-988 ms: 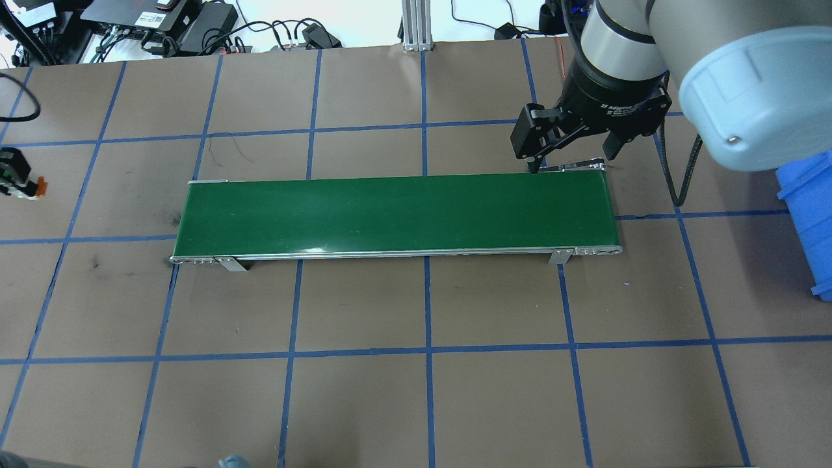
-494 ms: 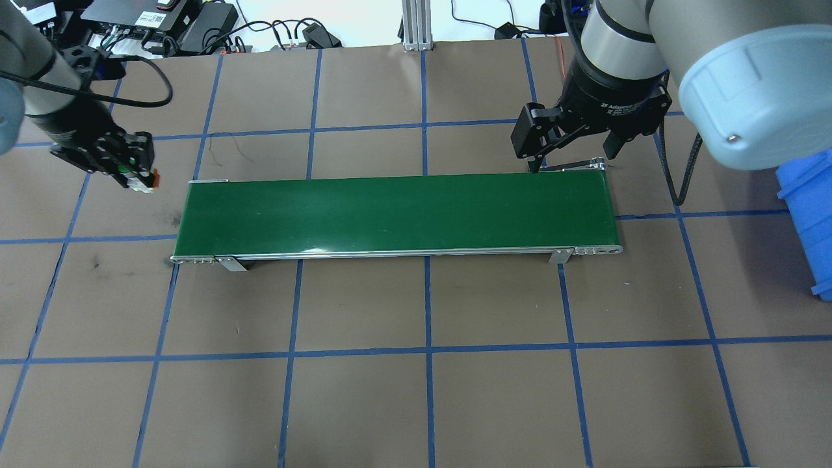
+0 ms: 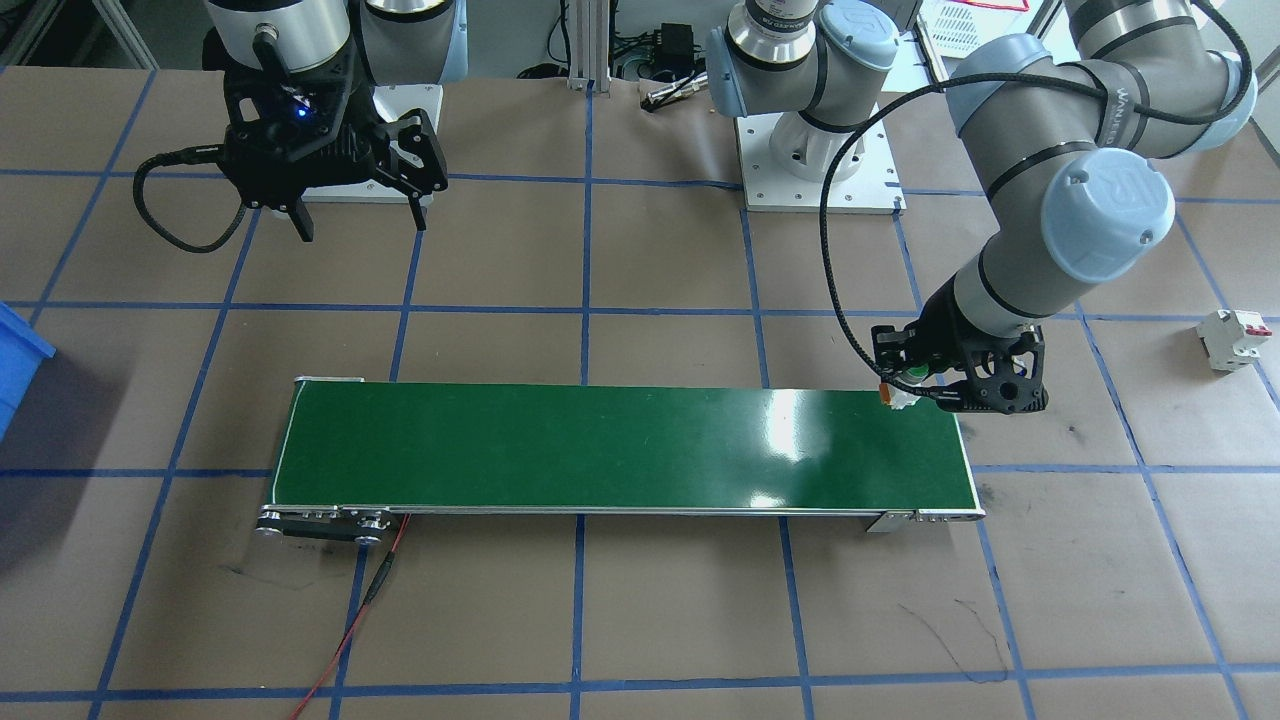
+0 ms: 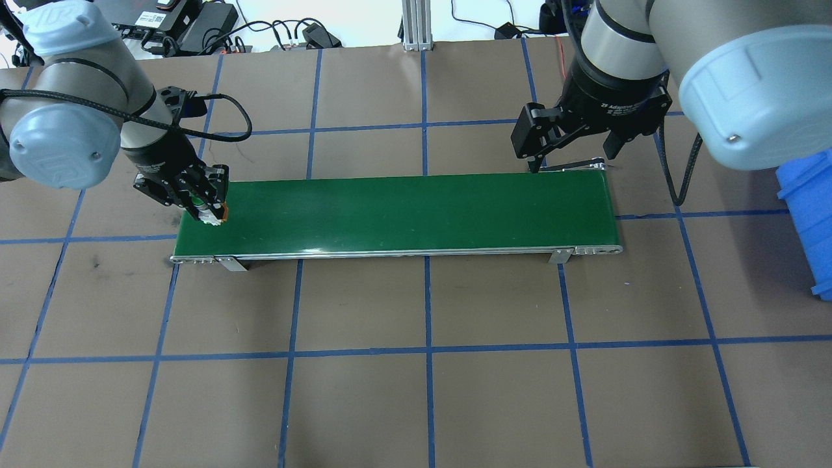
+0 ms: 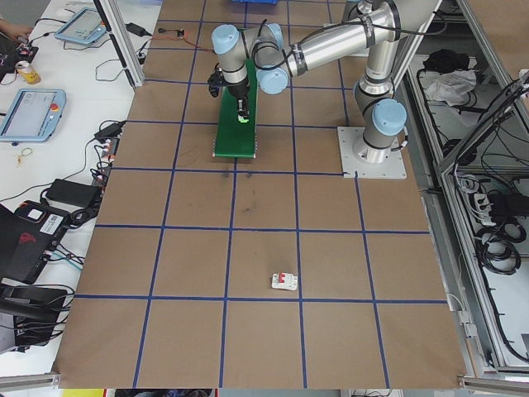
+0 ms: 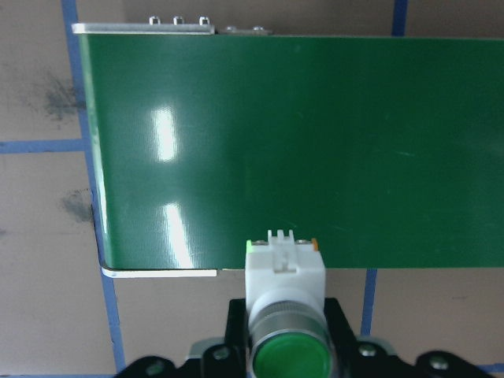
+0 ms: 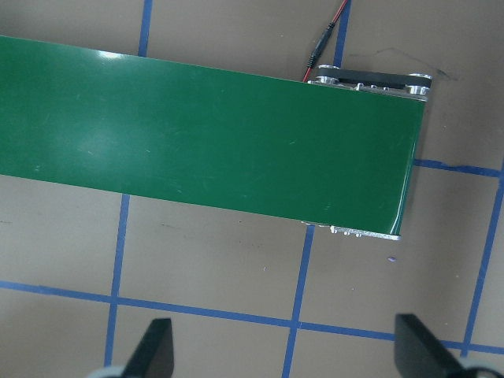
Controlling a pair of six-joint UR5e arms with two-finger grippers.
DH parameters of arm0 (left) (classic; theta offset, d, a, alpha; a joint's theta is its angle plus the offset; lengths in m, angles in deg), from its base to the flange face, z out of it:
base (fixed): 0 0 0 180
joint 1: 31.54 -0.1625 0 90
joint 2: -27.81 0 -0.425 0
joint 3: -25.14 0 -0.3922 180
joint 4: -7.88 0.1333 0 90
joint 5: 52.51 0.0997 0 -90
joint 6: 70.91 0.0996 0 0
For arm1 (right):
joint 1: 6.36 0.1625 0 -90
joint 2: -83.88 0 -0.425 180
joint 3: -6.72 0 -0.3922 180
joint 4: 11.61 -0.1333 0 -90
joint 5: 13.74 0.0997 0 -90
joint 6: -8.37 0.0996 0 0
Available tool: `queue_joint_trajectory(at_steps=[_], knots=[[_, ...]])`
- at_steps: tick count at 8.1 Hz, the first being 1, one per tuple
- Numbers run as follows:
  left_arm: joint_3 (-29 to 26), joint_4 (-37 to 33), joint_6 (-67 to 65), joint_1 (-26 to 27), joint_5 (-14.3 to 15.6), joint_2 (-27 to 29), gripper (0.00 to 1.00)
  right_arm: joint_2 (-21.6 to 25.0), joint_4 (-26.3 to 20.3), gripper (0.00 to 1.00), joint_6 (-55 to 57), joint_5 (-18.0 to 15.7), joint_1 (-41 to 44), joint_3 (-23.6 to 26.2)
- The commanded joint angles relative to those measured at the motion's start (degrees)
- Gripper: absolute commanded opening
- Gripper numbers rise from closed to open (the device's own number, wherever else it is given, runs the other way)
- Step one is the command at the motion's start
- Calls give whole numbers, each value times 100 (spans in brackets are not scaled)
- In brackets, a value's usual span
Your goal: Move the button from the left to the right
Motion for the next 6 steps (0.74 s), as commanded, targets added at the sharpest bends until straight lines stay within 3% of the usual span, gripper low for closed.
queue_joint_trajectory(at_steps=[1, 6], knots=[[95, 85, -76, 44, -27, 530, 0, 0, 0, 100, 0, 0, 0, 0], [69, 94, -199, 123, -27, 700, 0, 0, 0, 100, 0, 0, 0, 9]])
